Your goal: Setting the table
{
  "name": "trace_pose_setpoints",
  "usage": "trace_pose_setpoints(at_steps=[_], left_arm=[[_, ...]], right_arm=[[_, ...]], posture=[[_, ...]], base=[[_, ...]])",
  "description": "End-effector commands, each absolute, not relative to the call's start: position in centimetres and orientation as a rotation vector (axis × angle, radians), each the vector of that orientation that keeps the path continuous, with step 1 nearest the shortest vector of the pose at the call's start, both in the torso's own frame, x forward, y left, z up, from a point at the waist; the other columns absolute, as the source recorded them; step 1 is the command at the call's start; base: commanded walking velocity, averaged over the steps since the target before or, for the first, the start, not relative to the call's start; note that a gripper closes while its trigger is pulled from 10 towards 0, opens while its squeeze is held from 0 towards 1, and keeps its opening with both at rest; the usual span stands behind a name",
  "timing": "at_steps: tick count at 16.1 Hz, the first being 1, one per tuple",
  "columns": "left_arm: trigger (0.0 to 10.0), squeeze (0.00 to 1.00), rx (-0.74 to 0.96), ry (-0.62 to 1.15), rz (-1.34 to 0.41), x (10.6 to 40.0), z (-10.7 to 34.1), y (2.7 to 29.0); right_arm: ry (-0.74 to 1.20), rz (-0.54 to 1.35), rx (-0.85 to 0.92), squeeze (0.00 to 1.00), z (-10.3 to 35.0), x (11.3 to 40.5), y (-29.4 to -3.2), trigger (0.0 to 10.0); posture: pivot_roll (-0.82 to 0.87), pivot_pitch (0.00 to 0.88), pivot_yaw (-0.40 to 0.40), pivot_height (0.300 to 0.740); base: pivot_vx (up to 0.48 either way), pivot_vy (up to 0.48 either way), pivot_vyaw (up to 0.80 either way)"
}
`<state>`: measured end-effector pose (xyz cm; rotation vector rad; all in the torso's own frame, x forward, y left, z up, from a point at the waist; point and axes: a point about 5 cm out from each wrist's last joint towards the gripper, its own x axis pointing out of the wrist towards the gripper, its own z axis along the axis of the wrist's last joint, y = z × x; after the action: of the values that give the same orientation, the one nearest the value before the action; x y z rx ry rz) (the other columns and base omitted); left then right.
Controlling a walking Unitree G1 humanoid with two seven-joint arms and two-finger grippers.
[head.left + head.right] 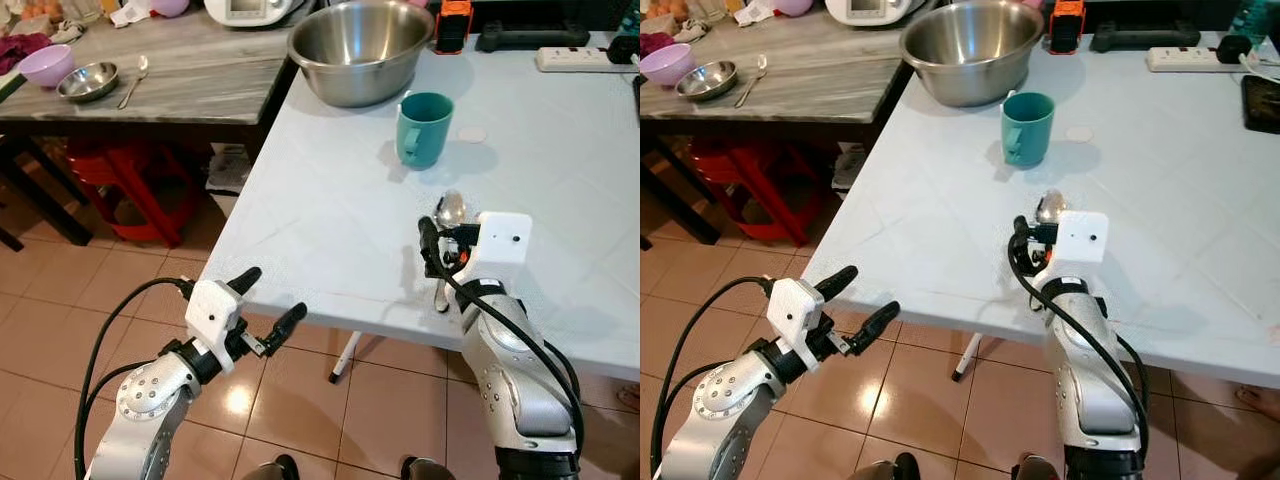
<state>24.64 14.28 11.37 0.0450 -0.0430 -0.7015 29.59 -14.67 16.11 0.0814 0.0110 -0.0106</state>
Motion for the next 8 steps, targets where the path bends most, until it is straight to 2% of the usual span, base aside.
trace_pose_setpoints(at_steps=[1, 8], left_arm=[[10.0, 0.00, 0.050, -0.032, -0.716, 24.4, 11.3, 14.7], [10.0, 0.00, 0.047, -0.015, -0.782, 24.3, 10.6, 14.7]], right_arm=[[0.045, -0.010, 0.104, 0.00, 15.6, 29.8, -14.2, 10.0], [0.125, 0.004, 0.106, 0.00, 15.6, 32.1, -13.3, 10.0]], posture=[[-0.15, 0.182, 0.130, 0.740], [-0.15, 0.179, 0.118, 0.740]], base=[[0.000, 0.000, 0.00], [0.000, 0.000, 0.00]])
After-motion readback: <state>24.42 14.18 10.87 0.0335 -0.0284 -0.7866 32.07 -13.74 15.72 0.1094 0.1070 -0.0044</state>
